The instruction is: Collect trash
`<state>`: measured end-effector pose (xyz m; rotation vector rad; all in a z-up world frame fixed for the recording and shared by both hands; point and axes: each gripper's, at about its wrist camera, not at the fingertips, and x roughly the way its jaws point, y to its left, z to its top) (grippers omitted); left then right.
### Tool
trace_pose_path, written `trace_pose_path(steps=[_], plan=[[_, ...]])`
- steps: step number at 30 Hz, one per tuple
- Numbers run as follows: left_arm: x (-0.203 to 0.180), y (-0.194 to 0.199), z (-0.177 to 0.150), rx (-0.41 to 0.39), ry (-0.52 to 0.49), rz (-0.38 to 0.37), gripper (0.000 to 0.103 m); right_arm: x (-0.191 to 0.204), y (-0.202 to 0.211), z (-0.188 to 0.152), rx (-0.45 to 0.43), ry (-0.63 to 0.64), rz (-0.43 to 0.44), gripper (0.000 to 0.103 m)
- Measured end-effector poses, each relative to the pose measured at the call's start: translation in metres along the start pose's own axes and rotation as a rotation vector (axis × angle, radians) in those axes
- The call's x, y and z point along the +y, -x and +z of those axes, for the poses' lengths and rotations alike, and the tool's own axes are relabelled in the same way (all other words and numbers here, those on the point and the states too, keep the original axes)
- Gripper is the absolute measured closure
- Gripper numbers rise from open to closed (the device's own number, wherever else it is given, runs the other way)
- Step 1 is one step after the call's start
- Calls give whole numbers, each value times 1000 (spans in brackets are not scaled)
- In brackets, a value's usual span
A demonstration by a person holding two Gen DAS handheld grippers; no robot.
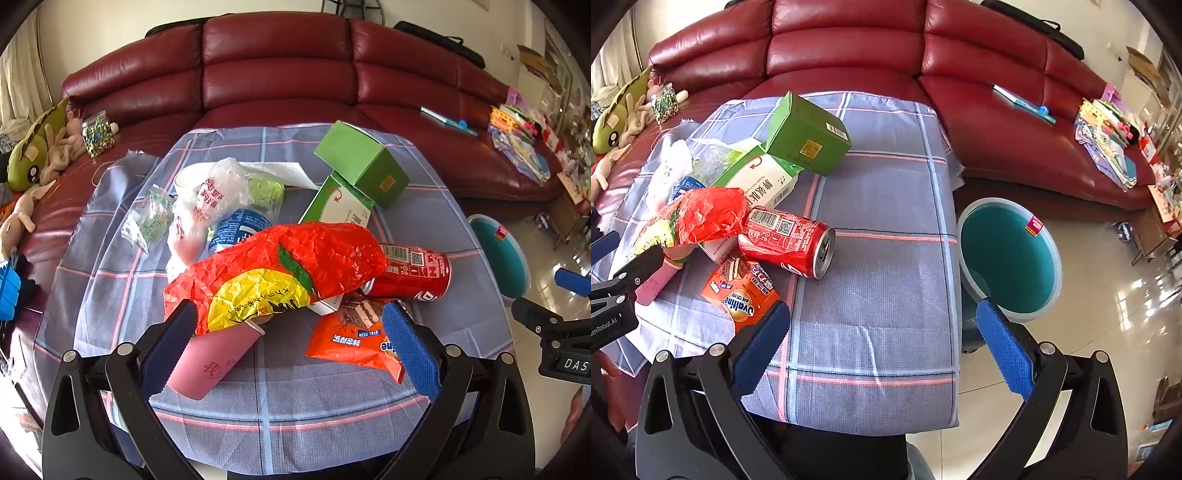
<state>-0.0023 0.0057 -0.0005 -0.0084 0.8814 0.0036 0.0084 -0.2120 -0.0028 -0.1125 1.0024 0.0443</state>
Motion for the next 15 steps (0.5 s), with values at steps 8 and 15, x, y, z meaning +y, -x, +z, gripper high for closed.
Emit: trace_pose_path(steps=[8,15], plan=[[9,-3,0,-4,34,-2,4,-1,-2,-2,5,-10,1,6],[11,-7,-2,16,49,-12,4,0,-5,-2,12,-6,5,6]])
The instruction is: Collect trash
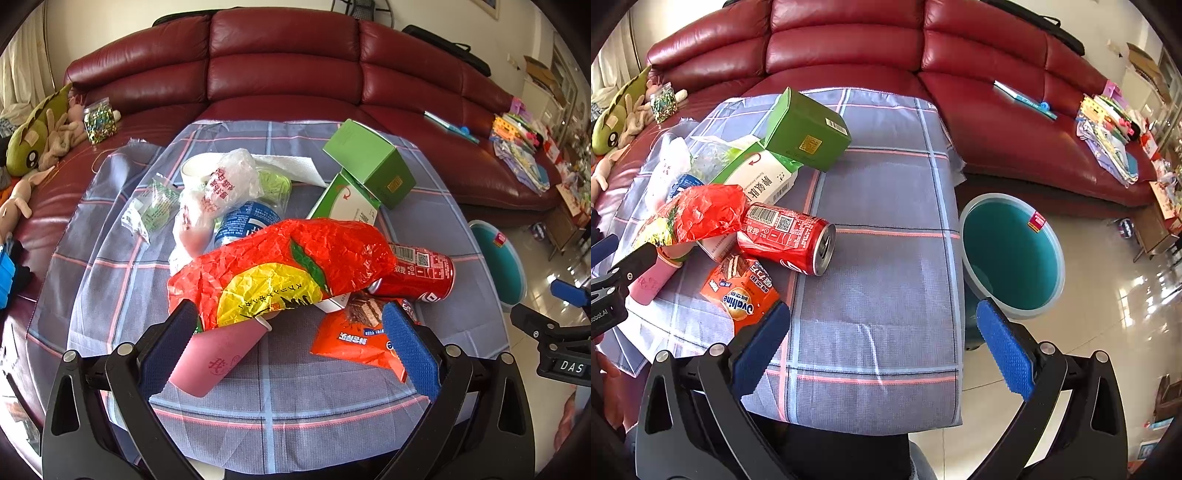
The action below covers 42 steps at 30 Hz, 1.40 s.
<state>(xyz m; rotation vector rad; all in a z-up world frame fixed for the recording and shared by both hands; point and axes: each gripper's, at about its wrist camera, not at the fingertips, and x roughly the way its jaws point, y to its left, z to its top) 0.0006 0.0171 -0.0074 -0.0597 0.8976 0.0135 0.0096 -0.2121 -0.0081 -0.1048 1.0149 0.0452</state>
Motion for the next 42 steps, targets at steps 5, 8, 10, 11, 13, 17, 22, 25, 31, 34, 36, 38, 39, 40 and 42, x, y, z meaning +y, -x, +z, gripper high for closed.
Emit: trace_pose_path(steps=[5,8,10,11,13,17,22,25,31,34,36,38,39,40,42], plan=[[4,-2,0,1,12,6,4,2,-3,0,10,4,7,6],[6,-1,0,3,13,6,4,3,-5,0,15,5,11,6],[7,-1,1,2,11,10,4,4,-5,0,16,7,13,6],[7,-1,1,3,12,9,4,4,-5,0,16,9,14,6],[8,-1,1,4,11,16,4,5,-5,0,18,10,14,6],[8,-2,1,4,8,19,4,6,-6,0,23,14,14,6],[8,-2,2,8,6,22,4,7,-5,1,23,13,16,6],[10,-3,2,13,9,21,4,7,-6,1,25,15,17,6],[12,-3,3,18,11,17,4,10,-7,3,31,21,19,6],[12,-3,4,17,6,21,4,11,-6,4,29,23,19,6],[12,-3,5,17,3,24,4,11,-6,4,29,23,20,6],[12,-3,5,17,2,24,4,11,-6,5,29,23,19,6],[12,-3,5,17,2,24,4,11,-6,5,29,24,19,6],[12,-3,5,18,2,24,4,11,-6,5,29,24,18,6],[12,-3,5,17,2,25,4,11,-5,6,28,24,18,6]])
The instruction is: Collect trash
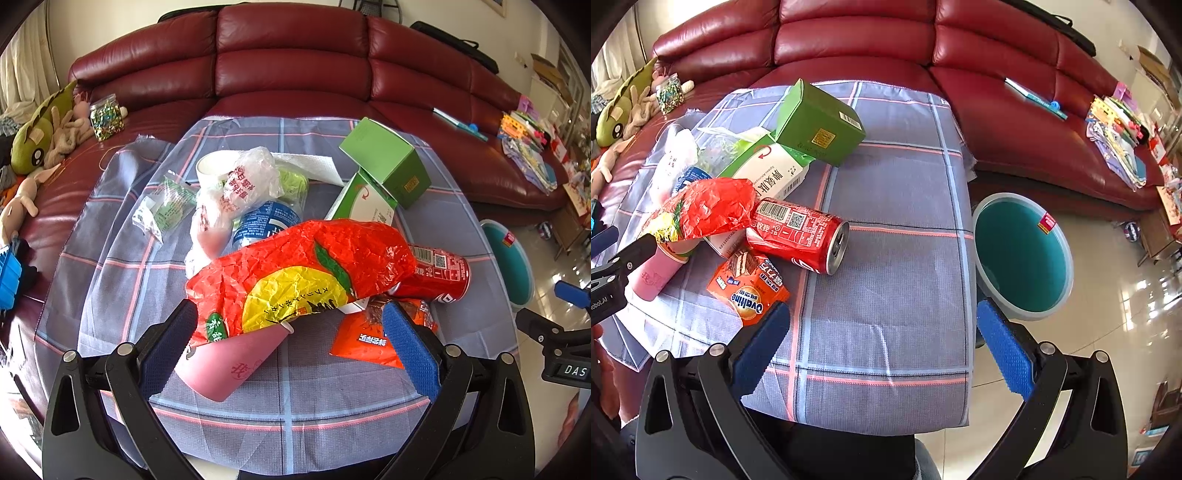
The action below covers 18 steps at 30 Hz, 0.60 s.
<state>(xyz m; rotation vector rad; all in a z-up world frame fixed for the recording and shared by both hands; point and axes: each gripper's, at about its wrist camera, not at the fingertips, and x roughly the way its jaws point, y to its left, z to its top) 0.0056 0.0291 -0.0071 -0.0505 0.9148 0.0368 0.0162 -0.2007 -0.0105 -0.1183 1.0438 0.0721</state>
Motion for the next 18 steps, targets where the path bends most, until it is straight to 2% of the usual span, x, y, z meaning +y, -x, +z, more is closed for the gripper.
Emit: trace_pose_path(steps=[6,12,18], plan=[[9,3,4,0,-16,-11,4,0,0,0,1,3,2,6],[39,1,-2,26,-29,-30,4,7,-3,3,10,31,19,6],[60,-5,-16,46,-25,-47,4,40,-15,9,27,121,67,6]])
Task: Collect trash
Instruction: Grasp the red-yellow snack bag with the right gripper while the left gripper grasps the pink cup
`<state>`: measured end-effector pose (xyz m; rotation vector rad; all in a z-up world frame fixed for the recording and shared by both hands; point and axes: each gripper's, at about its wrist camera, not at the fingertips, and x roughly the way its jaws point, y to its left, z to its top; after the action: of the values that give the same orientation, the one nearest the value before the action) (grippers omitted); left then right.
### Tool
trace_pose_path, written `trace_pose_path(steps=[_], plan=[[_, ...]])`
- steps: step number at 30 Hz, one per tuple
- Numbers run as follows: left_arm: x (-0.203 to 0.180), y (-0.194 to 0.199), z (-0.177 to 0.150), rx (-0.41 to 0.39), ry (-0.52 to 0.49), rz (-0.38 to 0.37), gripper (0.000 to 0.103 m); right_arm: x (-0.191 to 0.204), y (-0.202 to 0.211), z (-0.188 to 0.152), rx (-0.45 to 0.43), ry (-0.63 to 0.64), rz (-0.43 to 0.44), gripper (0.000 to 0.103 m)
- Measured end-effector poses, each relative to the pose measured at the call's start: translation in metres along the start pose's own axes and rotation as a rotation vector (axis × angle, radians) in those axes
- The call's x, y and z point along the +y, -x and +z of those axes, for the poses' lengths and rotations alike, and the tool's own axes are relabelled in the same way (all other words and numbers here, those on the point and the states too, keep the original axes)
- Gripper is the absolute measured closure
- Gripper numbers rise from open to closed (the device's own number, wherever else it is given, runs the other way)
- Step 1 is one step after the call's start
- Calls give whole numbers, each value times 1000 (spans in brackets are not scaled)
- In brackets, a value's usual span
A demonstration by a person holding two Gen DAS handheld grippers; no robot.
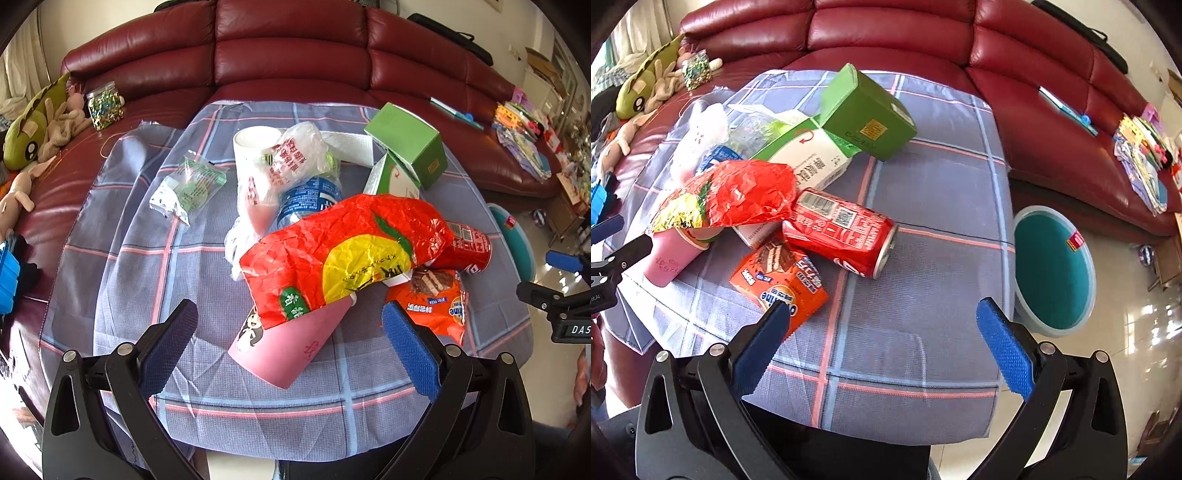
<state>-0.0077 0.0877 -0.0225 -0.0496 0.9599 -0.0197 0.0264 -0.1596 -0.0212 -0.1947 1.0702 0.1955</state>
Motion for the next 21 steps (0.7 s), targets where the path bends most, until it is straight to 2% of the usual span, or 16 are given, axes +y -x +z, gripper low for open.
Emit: trace_pose_path(steps=[6,9,13,17,18,19,21], plan=[[23,-17,-12,46,39,-24,4,57,-20,23,-13,186,39,6],[32,-20,-15,50,35,-44,4,86,-28,31,-19,275,49,16],[45,-23,-22,62,27,-94,4,119,-38,40,-30,387,40,22],[57,-27,-26,73,33,-116,4,136,-51,47,-21,447,37,30],[57,-28,-27,77,31,-119,4,139,-53,48,-23,459,35,36],[57,-30,-28,83,27,-122,4,141,-56,49,-18,469,41,48],[55,-35,-29,98,10,-125,4,142,-61,50,4,466,63,62]])
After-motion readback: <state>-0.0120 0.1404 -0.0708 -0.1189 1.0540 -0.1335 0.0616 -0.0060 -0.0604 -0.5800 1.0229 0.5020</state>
